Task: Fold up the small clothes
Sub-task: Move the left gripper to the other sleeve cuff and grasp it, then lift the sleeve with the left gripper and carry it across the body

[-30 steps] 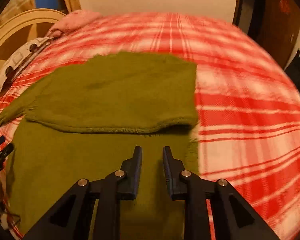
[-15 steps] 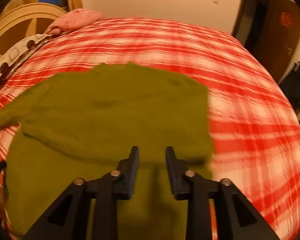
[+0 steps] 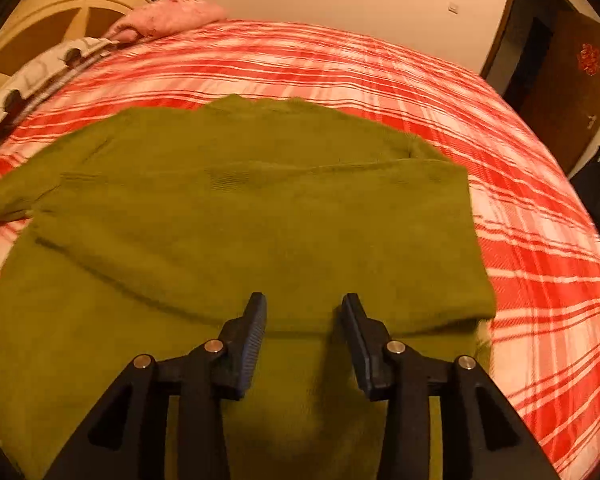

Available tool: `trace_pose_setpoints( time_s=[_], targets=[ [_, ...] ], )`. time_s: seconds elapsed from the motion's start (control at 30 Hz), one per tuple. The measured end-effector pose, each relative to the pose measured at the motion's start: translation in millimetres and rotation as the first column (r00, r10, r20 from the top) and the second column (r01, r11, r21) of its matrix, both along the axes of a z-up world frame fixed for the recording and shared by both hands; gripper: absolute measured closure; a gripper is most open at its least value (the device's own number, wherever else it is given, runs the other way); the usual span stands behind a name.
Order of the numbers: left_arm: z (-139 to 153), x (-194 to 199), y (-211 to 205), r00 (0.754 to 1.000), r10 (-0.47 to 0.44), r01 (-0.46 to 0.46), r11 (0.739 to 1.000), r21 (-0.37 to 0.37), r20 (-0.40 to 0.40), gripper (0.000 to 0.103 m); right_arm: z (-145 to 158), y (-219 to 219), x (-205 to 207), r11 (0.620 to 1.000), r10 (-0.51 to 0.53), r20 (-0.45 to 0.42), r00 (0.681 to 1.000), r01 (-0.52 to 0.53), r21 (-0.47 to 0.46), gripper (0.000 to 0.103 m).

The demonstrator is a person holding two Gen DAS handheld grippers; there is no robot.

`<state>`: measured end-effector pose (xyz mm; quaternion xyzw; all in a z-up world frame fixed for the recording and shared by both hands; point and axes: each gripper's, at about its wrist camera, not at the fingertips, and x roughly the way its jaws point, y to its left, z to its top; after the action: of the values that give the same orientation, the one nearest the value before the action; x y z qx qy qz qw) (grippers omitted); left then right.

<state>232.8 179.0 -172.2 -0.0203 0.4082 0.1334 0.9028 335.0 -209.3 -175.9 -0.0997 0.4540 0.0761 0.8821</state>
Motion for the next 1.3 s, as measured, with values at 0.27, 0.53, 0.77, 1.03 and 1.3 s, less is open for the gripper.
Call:
trace_pose_setpoints(
  time_s=[0.27,0.53,0.77,1.03,1.3],
  targets=[
    [9.7,-10.9,114.5,0.961,0.27,-0.273,0.96,0.056,0.056,0.005,1.0,20.1,-34.8,0.995,0.071,-0.017,0.997,-0.069,0.073,0.06],
    [-3.4,1.8,183.6,0.926,0.371,-0.365,0.927,-0.087,0.065,0.007,4.8,43.3,-68.0,0.988,0.148,-0.018,0.989,-0.146,0.055,0.06],
    [-28.9,24.9,190.8,0.928,0.372,-0.368,0.912,-0.183,-0.018,0.025,8.5,53.8,-85.7,0.983,0.176,-0.006,0.984,-0.176,0.057,0.06],
    [-24.5,29.9,187.3,0.945,0.328,-0.321,0.931,-0.173,0.012,0.089,-0.1,64.7,-91.9,0.979,0.191,-0.018,0.981,-0.189,0.069,0.06],
    [-6.6,26.5,187.2,0.948,0.317,-0.301,0.926,-0.227,0.037,0.097,1.1,66.5,-98.2,0.979,0.186,-0.008,0.983,-0.184,0.085,0.059]
  ],
)
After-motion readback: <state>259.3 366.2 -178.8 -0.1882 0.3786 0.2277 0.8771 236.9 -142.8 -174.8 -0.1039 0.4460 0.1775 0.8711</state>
